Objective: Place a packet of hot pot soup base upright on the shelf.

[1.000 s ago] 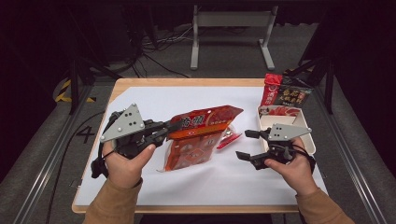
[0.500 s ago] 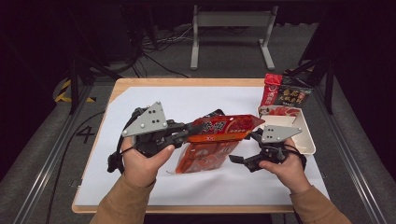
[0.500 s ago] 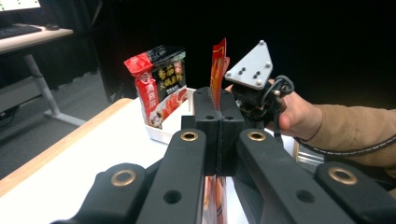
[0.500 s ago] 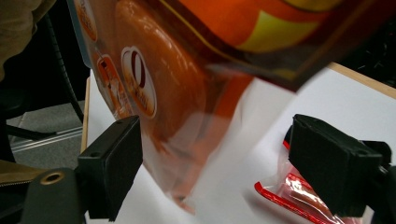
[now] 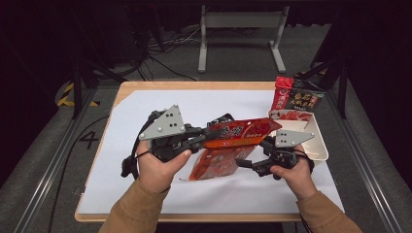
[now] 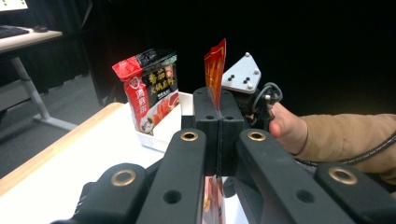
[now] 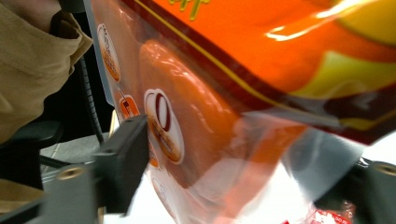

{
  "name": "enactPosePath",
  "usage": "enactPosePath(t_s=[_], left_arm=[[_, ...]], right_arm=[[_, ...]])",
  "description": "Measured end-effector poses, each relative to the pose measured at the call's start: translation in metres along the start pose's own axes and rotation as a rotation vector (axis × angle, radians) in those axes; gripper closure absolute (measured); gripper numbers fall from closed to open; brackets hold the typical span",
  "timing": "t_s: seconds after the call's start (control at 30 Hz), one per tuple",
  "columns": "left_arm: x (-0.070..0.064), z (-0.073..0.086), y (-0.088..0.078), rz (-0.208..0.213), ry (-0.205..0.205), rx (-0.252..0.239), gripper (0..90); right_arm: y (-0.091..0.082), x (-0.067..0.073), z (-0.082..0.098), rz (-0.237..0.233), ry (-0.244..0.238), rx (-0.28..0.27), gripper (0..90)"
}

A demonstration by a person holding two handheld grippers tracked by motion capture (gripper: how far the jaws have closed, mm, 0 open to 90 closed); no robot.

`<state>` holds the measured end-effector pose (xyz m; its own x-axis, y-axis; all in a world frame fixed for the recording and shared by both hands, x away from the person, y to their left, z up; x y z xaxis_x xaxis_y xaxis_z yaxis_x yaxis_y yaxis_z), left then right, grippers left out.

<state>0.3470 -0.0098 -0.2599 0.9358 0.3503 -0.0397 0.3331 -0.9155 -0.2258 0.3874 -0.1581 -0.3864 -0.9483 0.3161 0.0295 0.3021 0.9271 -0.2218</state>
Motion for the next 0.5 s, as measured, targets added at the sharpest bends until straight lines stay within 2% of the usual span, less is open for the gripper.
enactPosePath(t_s=[0.07, 0.13, 0.23, 0.3, 0.4, 0.5], left_arm=[[0.0, 0.001, 0.001, -0.005, 0.002, 0.004, 90.0], [0.001, 0.002, 0.001, -0.002, 0.0, 0.003, 90.0], [0.0, 0.006, 0.007, -0.006, 0.008, 0.03, 90.0], [0.001, 0.007, 0.009, -0.018, 0.013, 0.03, 90.0], [0.004, 0.006, 0.006, -0.024, 0.007, 0.018, 90.0], [0.005, 0.006, 0.004, -0.024, 0.0, 0.01, 90.0]], right_arm=[[0.0, 0.0, 0.002, 0.023, -0.002, 0.029, 39.2], [-0.001, 0.0, 0.002, 0.029, 0.002, 0.033, 44.8], [-0.001, 0.006, 0.001, 0.02, -0.052, 0.072, 53.5], [0.001, 0.013, 0.001, 0.002, -0.088, 0.112, 59.9], [0.002, 0.018, 0.0, -0.013, -0.109, 0.111, 67.1], [0.001, 0.019, -0.002, -0.01, -0.131, 0.121, 68.5]])
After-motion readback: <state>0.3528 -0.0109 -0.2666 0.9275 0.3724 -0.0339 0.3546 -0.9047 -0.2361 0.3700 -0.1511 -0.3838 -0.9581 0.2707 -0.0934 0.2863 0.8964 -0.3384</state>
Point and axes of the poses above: each handheld gripper's, and its own axes: y roughly forward along the jaws, z roughly out of its underside, x roughly to its left, the point moved 9 cm from there along y, roughly forward along the jaws, and after that the axes turned 3 degrees about -y, right-handed, at the moved point
